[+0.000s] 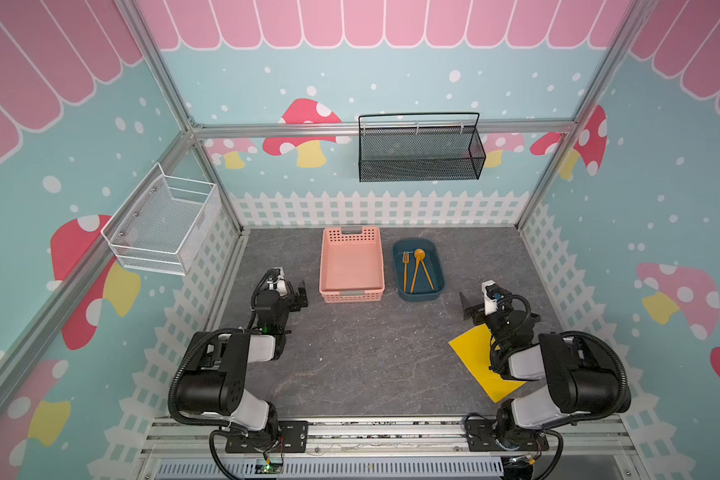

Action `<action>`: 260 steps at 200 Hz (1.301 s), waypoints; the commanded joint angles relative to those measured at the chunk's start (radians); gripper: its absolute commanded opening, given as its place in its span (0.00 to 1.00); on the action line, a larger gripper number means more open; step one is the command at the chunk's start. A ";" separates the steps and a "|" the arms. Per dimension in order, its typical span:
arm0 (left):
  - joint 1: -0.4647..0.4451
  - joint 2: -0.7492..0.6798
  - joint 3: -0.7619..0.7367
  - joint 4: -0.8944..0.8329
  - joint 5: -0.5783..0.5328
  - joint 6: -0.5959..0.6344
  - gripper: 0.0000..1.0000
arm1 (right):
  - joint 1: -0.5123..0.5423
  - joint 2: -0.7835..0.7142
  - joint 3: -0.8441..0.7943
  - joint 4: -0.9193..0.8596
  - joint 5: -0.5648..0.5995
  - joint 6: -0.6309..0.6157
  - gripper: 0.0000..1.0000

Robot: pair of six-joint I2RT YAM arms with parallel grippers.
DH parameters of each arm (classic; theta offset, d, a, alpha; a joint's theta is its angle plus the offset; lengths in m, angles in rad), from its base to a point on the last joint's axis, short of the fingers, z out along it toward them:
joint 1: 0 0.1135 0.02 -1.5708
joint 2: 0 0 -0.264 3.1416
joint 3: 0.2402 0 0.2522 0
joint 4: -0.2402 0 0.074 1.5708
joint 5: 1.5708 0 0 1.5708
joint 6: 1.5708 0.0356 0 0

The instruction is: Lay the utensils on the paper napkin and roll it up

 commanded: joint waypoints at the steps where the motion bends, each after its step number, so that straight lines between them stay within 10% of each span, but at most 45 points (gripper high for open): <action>1: -0.001 0.000 -0.003 0.029 -0.005 0.016 1.00 | 0.004 0.004 -0.008 0.034 -0.012 -0.019 0.99; 260: 0.004 -0.001 -0.002 0.026 0.002 0.013 1.00 | 0.006 0.004 0.019 -0.020 0.163 0.045 1.00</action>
